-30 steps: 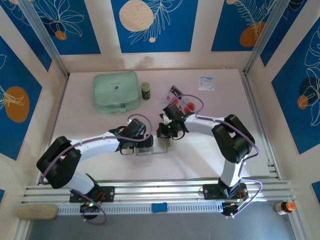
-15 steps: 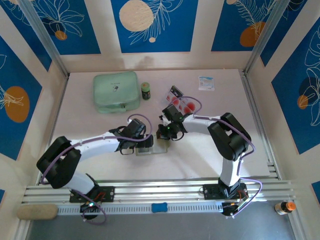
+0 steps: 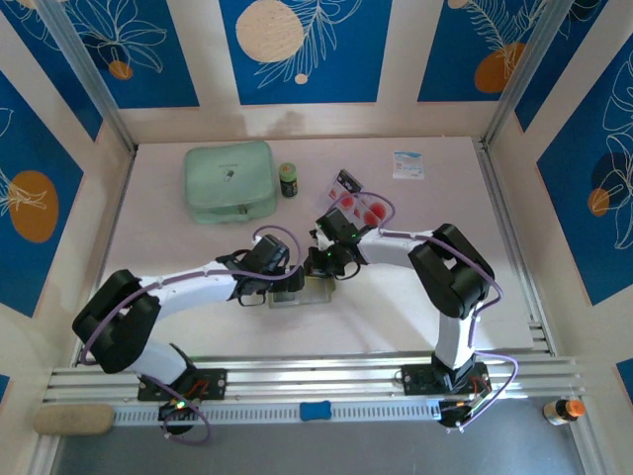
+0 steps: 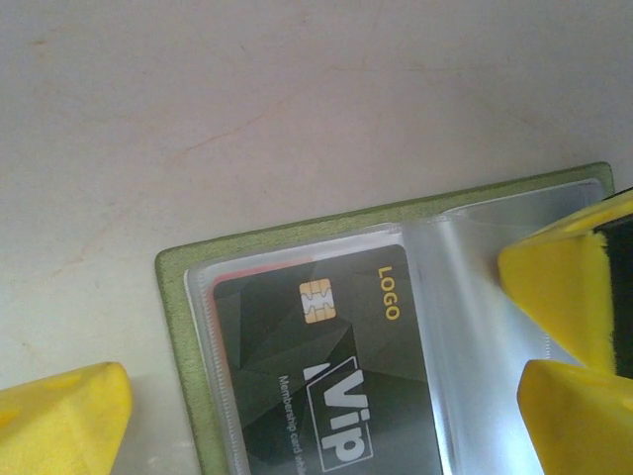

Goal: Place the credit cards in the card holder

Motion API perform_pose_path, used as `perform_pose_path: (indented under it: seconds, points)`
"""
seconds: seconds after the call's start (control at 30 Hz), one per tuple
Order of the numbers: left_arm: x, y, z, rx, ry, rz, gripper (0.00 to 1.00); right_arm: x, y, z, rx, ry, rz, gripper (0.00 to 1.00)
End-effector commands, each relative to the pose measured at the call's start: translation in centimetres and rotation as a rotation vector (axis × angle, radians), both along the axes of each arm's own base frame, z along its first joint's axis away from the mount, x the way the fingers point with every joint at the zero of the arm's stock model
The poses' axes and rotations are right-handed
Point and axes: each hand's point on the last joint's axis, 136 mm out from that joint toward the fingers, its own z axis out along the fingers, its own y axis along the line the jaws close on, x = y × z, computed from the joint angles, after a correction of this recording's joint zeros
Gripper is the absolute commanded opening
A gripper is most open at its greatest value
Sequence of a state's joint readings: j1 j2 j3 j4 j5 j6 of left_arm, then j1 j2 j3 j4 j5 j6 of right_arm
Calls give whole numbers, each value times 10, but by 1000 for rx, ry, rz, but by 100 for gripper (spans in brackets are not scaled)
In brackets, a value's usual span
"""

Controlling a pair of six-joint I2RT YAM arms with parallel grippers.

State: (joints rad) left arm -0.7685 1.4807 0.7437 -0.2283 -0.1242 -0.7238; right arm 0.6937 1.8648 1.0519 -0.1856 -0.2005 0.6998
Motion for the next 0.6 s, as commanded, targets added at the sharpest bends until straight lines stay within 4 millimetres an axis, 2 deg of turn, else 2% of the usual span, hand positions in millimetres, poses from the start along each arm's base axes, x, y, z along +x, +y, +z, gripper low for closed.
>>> perform_pose_path:
  seconds: [0.0,0.27,0.43,0.57]
  points:
    - [-3,0,-8,25,4,-21,100,-4,8,-1,30,37,4,0]
    - [-9,8,-22,47,18,-17,100,-2,9,4,51,45,-4,0]
    - [-11,10,-24,50,23,-15,100,2,2,15,62,21,-25,1]
    - [-11,10,-25,50,22,-13,100,4,-8,21,59,0,-61,25]
